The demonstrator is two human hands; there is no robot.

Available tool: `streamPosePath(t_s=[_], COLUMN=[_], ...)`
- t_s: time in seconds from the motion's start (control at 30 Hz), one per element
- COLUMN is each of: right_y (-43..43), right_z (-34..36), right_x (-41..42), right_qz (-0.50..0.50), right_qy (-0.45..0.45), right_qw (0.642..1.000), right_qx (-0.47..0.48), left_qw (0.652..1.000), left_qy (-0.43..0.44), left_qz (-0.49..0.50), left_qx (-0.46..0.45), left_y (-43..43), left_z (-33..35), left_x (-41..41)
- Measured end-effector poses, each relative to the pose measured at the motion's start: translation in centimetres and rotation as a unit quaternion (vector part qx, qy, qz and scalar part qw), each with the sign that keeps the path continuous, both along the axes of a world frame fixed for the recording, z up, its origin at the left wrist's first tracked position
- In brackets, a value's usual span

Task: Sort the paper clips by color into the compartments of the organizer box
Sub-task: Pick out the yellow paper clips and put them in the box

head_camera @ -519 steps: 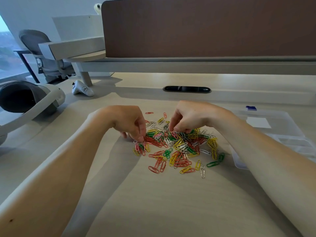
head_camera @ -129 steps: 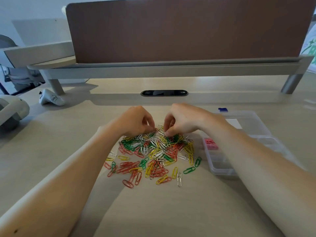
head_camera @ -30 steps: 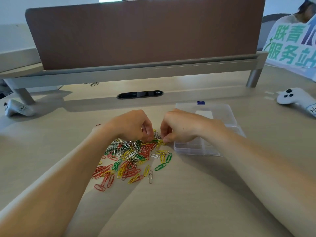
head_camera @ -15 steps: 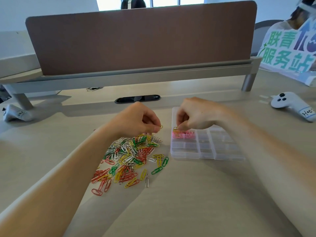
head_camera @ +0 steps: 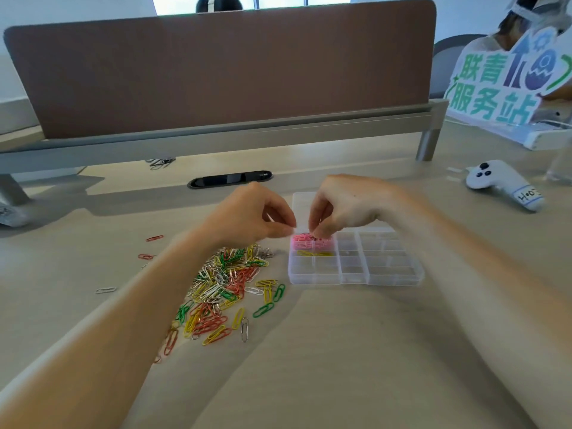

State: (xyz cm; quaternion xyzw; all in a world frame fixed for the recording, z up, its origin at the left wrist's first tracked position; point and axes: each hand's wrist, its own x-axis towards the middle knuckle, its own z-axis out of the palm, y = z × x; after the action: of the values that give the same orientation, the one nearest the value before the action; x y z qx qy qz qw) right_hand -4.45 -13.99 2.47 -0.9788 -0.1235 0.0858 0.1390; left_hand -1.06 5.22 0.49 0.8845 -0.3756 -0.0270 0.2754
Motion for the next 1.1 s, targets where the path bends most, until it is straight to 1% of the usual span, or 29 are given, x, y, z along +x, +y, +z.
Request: streamPosePath(t_s=[0.03, 0.1, 0.2, 0.27, 0.37, 0.47, 0.53, 0.67, 0.83, 0.97, 1.1], right_y=[0.1, 0.4, 2.0, 3.5, 5.8, 7.7, 8.6, 9.5, 9.3, 9.0, 8.8], right_z=[0.0, -0.1, -0.5, -1.0, -1.8, -2.4, -3.1, -4.0, -3.6, -3.5, -3.3], right_x=[0.0, 0.1, 0.3, 0.6, 1.5, 2.6, 3.3, 3.9, 3.6, 3.5, 3.4], right_qz=[-0.005, -0.011, -0.006, 0.003, 0.007, -0.003, -0.009, -0.010, 0.001, 0.007, 0.005], right_qy=[-0.008, -0.033, -0.071, -0.077, -0.074, -0.070, -0.066, -0.045, -0.026, -0.028, -0.040], right_qw=[1.000, 0.998, 0.995, 0.994, 0.994, 0.996, 0.997, 0.998, 0.999, 0.999, 0.999], right_qx=[0.016, 0.047, 0.075, 0.080, 0.077, 0.059, 0.045, 0.042, 0.037, 0.031, 0.028], left_qw=[1.000, 0.998, 0.989, 0.985, 0.984, 0.978, 0.975, 0.980, 0.979, 0.978, 0.977], left_qy=[-0.012, -0.019, 0.028, 0.041, 0.021, -0.025, -0.038, -0.027, -0.012, 0.005, 0.002], left_qz=[0.016, 0.050, 0.069, 0.059, 0.067, 0.101, 0.118, 0.113, 0.098, 0.088, 0.089], left_qx=[0.005, 0.042, 0.125, 0.156, 0.164, 0.181, 0.184, 0.161, 0.176, 0.188, 0.194], left_y=[1.0, 3.5, 6.3, 6.7, 6.5, 6.5, 6.6, 6.7, 6.6, 6.9, 6.9], left_z=[0.5, 1.1, 0.5, -0.3, -0.9, -1.2, -1.8, -2.2, -1.9, -1.6, -1.4], left_x=[0.5, 1.9, 2.8, 2.9, 3.3, 4.0, 4.3, 4.3, 4.4, 4.4, 4.3])
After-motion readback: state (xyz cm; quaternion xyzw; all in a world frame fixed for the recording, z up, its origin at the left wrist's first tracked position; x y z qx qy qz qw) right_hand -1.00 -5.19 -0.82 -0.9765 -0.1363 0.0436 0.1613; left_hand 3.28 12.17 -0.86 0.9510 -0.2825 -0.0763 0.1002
